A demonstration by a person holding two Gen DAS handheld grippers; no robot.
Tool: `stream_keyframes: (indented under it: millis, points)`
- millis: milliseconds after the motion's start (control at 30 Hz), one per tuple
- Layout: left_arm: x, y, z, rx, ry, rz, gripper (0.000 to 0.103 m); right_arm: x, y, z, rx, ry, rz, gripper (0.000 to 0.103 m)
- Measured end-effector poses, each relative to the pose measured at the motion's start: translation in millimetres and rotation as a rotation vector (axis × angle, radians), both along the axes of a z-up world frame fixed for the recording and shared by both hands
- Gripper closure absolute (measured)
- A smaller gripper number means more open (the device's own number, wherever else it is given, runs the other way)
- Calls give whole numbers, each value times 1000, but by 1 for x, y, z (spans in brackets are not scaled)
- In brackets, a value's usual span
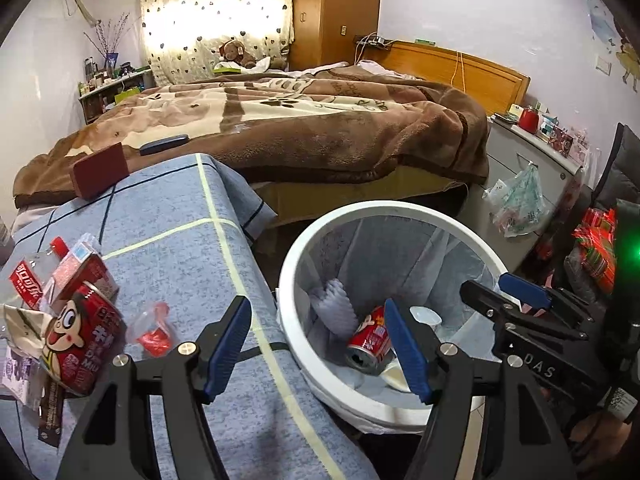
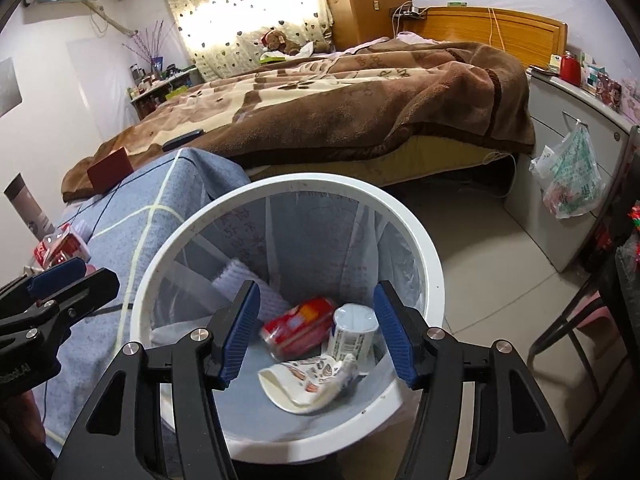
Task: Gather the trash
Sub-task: 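Carry the can and paper cup over the wastebasket and open both tools, then move both tools back to the table and grasp the red jelly cup with the right tool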
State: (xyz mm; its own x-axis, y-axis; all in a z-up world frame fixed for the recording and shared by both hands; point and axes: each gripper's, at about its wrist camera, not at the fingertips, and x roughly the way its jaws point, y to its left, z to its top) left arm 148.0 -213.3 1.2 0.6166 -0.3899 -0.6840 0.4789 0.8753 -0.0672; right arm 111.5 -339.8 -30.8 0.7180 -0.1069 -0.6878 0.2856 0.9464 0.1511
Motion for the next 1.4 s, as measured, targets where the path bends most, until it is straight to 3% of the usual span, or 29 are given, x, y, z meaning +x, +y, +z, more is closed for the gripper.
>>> stream_keyframes:
  millis: [300,733,1400]
  points:
    - [-8,30,8,-18,-26,47,32,-3,14,11,-7,-45,23,42]
    - [-21,103,12,-32,-52,188,32,-3,58,21,-15,-91,129,42]
    - [-23,237,-3,-1,-42,442,29,26,143,15,-44,-60,337,42]
